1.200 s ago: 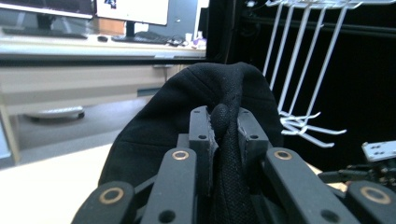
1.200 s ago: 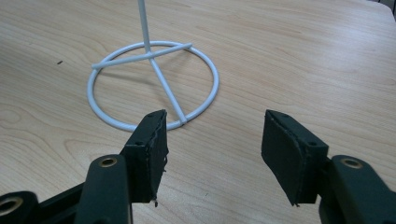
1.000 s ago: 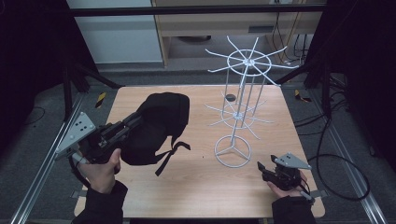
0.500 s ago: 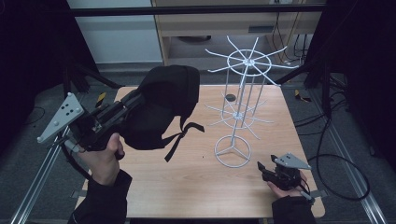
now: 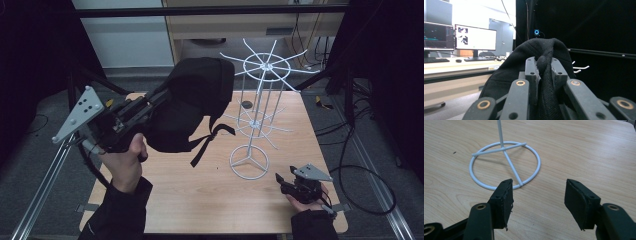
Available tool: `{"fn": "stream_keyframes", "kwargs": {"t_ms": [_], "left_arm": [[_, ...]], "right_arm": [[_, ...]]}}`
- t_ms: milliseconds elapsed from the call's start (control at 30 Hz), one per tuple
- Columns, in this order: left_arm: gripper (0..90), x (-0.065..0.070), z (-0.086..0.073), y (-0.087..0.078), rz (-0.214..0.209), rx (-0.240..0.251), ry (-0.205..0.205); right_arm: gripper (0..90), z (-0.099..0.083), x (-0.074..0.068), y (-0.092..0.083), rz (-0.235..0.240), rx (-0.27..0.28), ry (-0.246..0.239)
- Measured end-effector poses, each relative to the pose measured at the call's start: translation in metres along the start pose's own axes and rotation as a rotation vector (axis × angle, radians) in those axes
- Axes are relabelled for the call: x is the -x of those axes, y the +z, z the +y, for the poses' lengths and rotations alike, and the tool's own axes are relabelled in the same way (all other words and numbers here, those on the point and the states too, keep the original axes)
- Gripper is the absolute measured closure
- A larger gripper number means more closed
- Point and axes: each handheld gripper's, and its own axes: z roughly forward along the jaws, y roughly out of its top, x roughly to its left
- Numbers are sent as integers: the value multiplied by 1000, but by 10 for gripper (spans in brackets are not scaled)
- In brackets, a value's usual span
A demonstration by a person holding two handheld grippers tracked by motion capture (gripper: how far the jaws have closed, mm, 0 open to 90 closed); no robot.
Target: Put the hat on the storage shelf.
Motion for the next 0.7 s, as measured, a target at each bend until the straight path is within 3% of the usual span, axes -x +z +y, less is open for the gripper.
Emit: {"fn": "stream_keyframes", "kwargs": {"t_ms": [300,700], "left_arm": [[790,3,-9,24,-7,-49,7],[782,-3,-32,25,-16,-121,-8]], "right_arm": [[401,0,0,1,2,1,-6],[401,0,0,2,5,-5,-7]]}}
